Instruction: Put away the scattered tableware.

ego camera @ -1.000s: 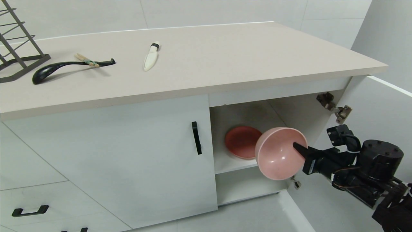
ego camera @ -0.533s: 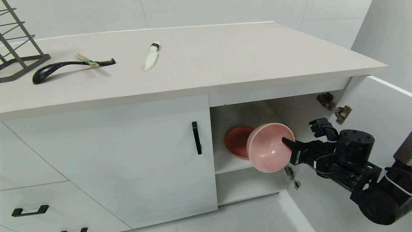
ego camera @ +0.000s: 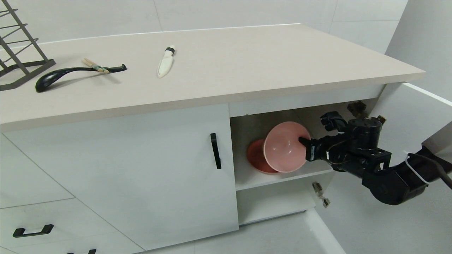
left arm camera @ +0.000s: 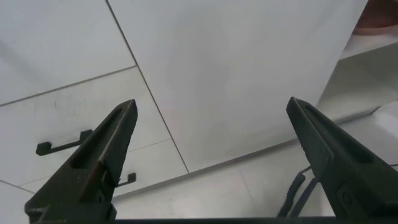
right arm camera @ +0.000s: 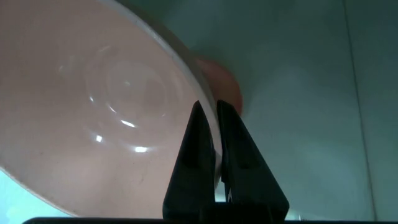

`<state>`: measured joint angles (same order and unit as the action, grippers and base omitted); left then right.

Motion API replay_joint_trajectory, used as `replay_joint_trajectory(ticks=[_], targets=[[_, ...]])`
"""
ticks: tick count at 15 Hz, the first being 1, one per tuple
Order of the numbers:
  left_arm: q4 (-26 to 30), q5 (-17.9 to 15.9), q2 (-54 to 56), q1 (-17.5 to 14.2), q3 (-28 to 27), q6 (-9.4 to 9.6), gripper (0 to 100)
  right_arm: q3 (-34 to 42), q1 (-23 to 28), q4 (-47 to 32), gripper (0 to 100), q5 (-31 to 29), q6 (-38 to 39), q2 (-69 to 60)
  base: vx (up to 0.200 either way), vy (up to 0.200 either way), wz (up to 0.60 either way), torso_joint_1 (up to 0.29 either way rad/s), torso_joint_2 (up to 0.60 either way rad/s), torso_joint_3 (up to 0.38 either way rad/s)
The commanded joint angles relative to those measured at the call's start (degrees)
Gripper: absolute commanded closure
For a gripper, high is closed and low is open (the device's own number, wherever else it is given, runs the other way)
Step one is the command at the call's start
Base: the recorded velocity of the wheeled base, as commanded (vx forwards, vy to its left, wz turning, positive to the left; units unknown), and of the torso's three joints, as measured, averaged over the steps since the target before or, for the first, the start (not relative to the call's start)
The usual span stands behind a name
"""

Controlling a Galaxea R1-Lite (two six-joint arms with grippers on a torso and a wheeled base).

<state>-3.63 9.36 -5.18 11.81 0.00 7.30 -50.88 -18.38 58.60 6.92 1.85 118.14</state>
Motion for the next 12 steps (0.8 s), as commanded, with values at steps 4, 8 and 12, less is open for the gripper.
replay_joint_trajectory(ticks=[4,8,12], targets=[[-1.3,-2.2,-0.2,0.1,0.0,-1.50,0,-10.4,0.0,-5.6,100,-0.1,0.0,6.1,0.000,0.000,0.00,0.000,0.00,0.000],[0.7,-1.8,-0.3,-0.3,0.0,-9.85,0,-13.9,-0.1,-7.0,100,-0.2,-0.2,8.4,0.000,0.000,0.00,0.000,0.00,0.000],[1.6,-2.8,-0.4,-0.6,0.0,-7.57,0,-14.0,-0.1,-7.7,100,-0.2,-0.3,8.5,0.000,0.000,0.00,0.000,0.00,0.000]])
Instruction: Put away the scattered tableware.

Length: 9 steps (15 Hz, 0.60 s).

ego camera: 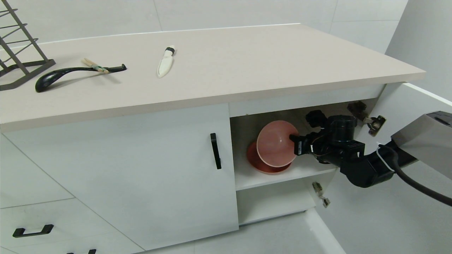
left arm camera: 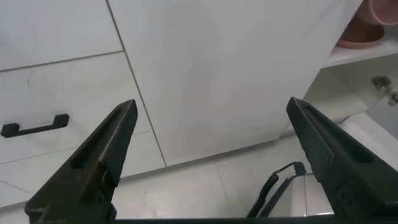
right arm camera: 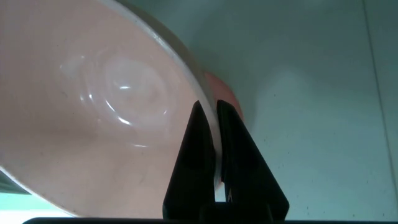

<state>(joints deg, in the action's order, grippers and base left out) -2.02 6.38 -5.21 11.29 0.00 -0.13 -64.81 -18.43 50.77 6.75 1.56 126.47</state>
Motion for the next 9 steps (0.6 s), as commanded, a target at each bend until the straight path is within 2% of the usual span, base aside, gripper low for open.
replay_joint_trajectory(ticks=[1,2,3,6,8,9], targets=[[1.0,-1.9,-0.3,0.0,0.0,0.75,0,-0.1,0.0,-0.2,100,0.0,0.0,0.2,0.000,0.000,0.00,0.000,0.00,0.000],[2.2,-4.2,-0.3,0.0,0.0,3.91,0,-0.1,0.0,-0.5,100,0.0,0.0,0.3,0.000,0.000,0.00,0.000,0.00,0.000],[2.1,-4.4,-0.3,-0.5,0.0,4.26,0,-0.1,0.0,-0.7,100,0.0,0.0,0.4,0.000,0.000,0.00,0.000,0.00,0.000],[2.1,-4.6,-0.3,-2.9,0.0,4.35,0,-0.1,0.0,-2.8,100,0.0,0.0,0.4,0.000,0.000,0.00,0.000,0.00,0.000],[2.1,-4.6,-0.3,-6.0,0.0,3.03,0,0.0,0.0,-3.4,100,0.0,0.0,0.0,0.000,0.000,0.00,0.000,0.00,0.000],[2.1,-4.6,0.0,-7.3,0.0,3.39,0,0.1,0.0,-3.4,100,0.0,0.0,-0.1,0.000,0.000,0.00,0.000,0.00,0.000]])
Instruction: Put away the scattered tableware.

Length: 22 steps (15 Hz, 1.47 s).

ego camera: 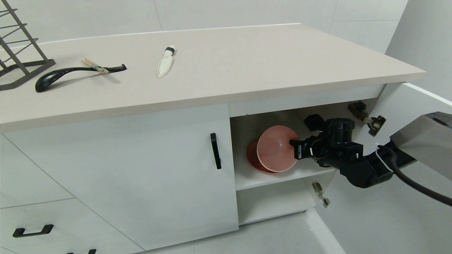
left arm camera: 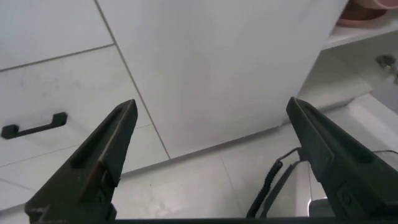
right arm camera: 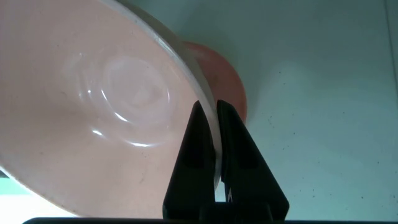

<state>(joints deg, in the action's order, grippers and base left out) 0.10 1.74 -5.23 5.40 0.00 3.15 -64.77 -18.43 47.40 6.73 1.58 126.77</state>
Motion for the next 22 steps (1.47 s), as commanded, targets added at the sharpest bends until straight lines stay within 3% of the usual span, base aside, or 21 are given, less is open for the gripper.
replay_joint_trajectory(ticks=[1,3,9,22], targets=[[0.0,0.0,1.0,-2.9,0.0,0.11,0,0.3,-0.1,0.0,100,0.0,0.0,-0.3,0.000,0.000,0.00,0.000,0.00,0.000],[0.0,0.0,3.9,-5.8,0.0,0.46,0,0.3,-0.5,0.0,100,0.0,0.0,0.0,0.000,0.000,0.00,0.000,0.00,0.000],[0.1,0.2,5.1,-5.8,0.0,-1.48,0,0.2,-0.7,0.6,100,-0.4,-3.3,0.6,0.000,0.000,0.00,0.000,0.00,0.000],[0.1,0.2,5.2,-5.7,0.0,-1.65,0,-0.3,-0.7,2.7,100,-0.4,-3.6,3.6,0.000,0.000,0.00,0.000,0.00,0.000]])
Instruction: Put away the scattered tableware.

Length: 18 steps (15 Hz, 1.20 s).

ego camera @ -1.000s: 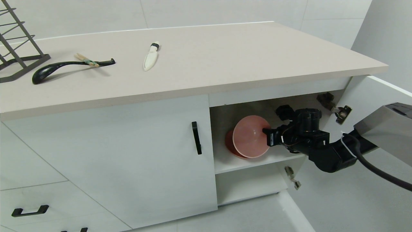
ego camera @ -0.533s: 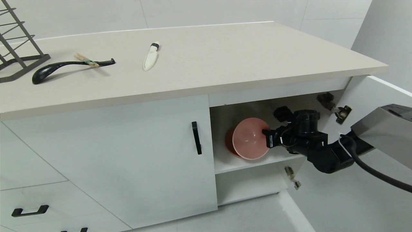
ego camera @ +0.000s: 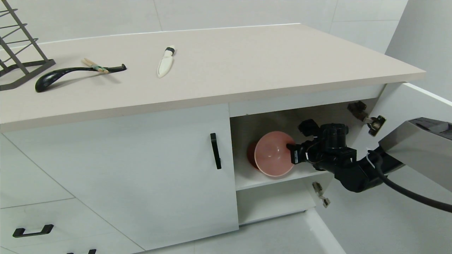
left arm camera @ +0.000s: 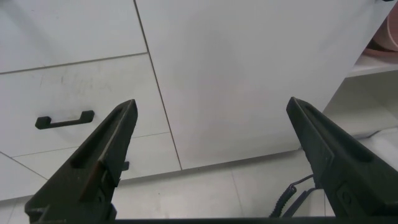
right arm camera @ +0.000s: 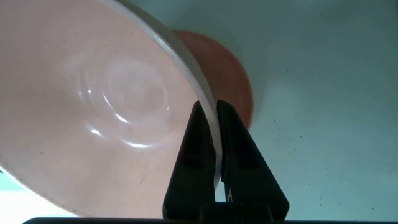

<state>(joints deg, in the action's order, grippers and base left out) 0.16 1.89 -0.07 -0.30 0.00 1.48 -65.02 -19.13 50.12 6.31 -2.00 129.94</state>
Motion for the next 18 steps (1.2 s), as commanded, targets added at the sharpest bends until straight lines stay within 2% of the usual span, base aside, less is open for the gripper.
replay_joint_trajectory(ticks=[1,3,4,12,14,18], targets=[[0.0,0.0,0.1,0.0,0.0,0.02,0,0.0,0.0,0.1,100,0.0,0.0,0.4,0.000,0.000,0.00,0.000,0.00,0.000],[0.0,0.0,0.1,0.0,0.0,0.02,0,0.1,0.0,0.1,100,0.0,-0.1,0.4,0.000,0.000,0.00,0.000,0.00,0.000],[0.0,0.0,0.1,0.0,0.0,0.02,0,0.1,-0.1,0.2,0,0.1,-0.1,0.4,0.000,0.000,0.00,0.000,0.00,0.000],[0.0,0.0,0.1,0.0,0.0,-0.24,0,2.4,-2.2,4.9,0,0.0,-5.8,-3.4,0.000,0.000,0.00,0.000,0.00,0.000],[0.0,0.0,0.0,0.0,0.0,-0.33,0,7.1,-3.1,8.9,0,-0.2,-9.5,-6.6,0.000,0.000,0.00,0.000,0.00,0.000],[0.0,0.0,0.1,0.0,0.0,-0.33,0,24.2,-6.8,18.3,0,-1.3,-10.3,-17.9,0.000,0.000,0.00,0.000,0.00,0.000]])
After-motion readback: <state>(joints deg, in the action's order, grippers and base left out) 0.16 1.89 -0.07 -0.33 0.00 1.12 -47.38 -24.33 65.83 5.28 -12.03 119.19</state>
